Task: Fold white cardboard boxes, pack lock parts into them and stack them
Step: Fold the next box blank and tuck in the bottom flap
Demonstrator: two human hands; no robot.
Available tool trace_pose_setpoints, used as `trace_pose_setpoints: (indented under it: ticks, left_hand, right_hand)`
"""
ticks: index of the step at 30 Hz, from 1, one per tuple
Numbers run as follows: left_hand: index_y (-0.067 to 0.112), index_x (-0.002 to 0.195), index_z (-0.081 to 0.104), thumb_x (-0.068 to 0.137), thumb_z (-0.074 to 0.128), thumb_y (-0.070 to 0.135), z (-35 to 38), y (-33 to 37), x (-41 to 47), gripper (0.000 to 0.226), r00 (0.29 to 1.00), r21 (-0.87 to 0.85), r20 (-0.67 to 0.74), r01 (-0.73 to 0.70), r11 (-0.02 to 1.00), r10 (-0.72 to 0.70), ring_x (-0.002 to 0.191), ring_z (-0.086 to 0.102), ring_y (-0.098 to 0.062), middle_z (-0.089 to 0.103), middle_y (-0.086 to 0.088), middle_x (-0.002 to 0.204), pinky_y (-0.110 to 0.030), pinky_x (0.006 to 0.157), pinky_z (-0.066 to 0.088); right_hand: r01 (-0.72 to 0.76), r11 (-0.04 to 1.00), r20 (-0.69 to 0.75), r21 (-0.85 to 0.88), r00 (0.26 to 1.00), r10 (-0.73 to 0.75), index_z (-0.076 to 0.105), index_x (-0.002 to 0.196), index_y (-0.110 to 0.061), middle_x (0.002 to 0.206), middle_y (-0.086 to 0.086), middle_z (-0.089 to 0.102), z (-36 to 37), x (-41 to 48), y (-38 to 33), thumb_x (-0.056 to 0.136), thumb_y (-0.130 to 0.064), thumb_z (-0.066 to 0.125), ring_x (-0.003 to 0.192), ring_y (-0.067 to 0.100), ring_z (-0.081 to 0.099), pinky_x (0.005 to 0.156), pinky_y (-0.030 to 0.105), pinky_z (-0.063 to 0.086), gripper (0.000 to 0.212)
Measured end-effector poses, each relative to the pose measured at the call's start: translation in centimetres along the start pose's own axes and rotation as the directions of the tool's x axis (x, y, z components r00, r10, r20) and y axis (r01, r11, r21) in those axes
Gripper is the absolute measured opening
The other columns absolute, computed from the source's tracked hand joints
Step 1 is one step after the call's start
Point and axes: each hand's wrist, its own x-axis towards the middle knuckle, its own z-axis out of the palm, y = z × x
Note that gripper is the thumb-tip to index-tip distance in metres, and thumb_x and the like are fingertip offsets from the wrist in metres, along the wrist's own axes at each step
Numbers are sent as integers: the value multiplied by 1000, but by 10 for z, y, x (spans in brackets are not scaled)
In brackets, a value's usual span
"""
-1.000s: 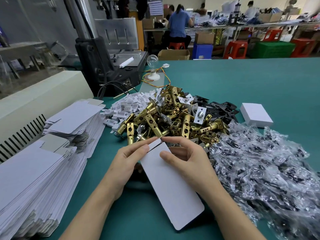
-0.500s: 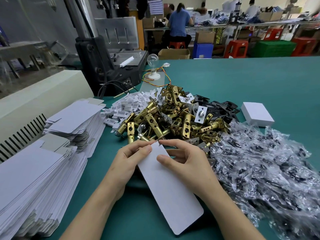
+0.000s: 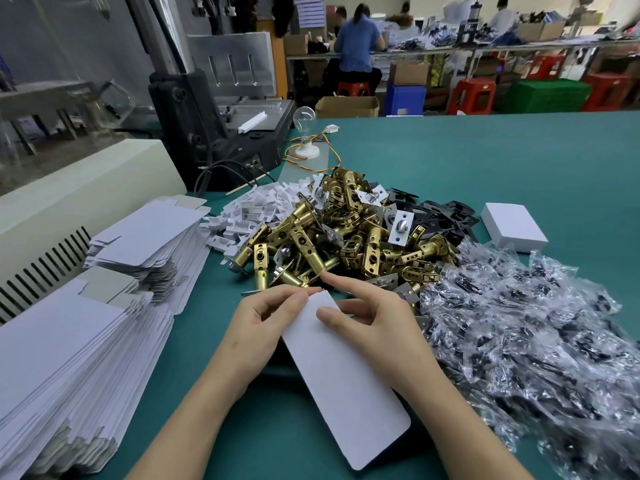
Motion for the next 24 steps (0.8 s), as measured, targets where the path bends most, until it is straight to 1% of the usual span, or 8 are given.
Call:
trace_pose_setpoints:
  ticks: [3, 5, 8, 11, 14, 17, 21, 24]
  left_hand:
    - [45, 111, 80, 97, 59, 44, 3, 3, -3, 25, 999, 10, 34, -13, 1000, 13, 94, 72, -3, 79, 9, 107, -17, 78, 55]
    - [45, 116, 78, 98, 63, 45, 5, 4, -3, 23, 1000, 8, 9, -9, 1000, 9, 97, 73, -8, 79, 8, 109, -22, 81, 59]
    - [37, 111, 81, 98, 67, 36, 7, 7, -2, 19, 994, -78, -99, 27, 997, -34, 84, 76, -21, 79, -7, 98, -27, 68, 62]
    - [28, 106, 84, 102, 63, 23, 7, 7, -3, 22, 992, -88, -121, 30, 996, -41, 79, 77, -24, 79, -12, 92, -26, 63, 61]
    - [28, 103, 85, 97, 65, 30, 6, 9, -4, 21, 993, -104, -113, 33, 994, -44, 78, 77, -22, 79, -10, 89, -24, 64, 60]
    - [28, 101, 86, 89, 65, 39, 5, 10, -5, 27, 994, -93, -102, 24, 995, -33, 79, 76, -19, 80, -9, 89, -22, 65, 59]
    - [31, 103, 85, 90, 63, 44, 5, 10, -7, 29, 995, -45, -95, -17, 999, 12, 83, 77, -17, 81, -4, 91, -23, 67, 59]
    - [32, 106, 85, 91, 64, 43, 4, 10, -8, 28, 998, -50, -67, -13, 999, 10, 85, 77, -17, 81, -3, 94, -23, 69, 60]
  right_hand:
    - [-3, 1000, -20, -3, 1000, 3, 71, 117, -50, 95, -11, 80, -2, 1, 0, 92, -30, 77, 83, 11, 77, 72, 39, 64, 33]
    - [-13, 1000, -53, 9, 998, 14, 73, 111, -48, 95, -11, 79, -4, 2, 0, 92, -30, 76, 83, 10, 76, 69, 36, 63, 26]
    - [-42, 997, -105, 57, 993, 48, 74, 106, -44, 93, -9, 79, -6, 4, 0, 91, -31, 77, 81, 10, 76, 64, 31, 61, 21]
    - [-57, 995, -110, 81, 992, 65, 73, 105, -41, 92, -8, 79, -7, 3, 0, 91, -30, 77, 79, 12, 76, 62, 30, 60, 19]
    - [-57, 995, -110, 82, 992, 66, 73, 104, -40, 92, -8, 78, -6, 2, 0, 90, -30, 78, 79, 13, 76, 62, 33, 62, 18]
    - [-58, 995, -106, 75, 992, 66, 72, 103, -41, 92, -8, 78, -6, 2, 0, 90, -31, 78, 79, 13, 76, 63, 35, 63, 18]
    - [-59, 995, -105, 84, 992, 68, 73, 103, -39, 93, -6, 78, -6, 2, 0, 90, -30, 77, 80, 15, 76, 65, 39, 64, 17]
    - [-60, 994, -105, 96, 992, 70, 72, 104, -37, 94, -4, 78, -7, 2, -1, 91, -30, 77, 79, 17, 76, 65, 42, 64, 16]
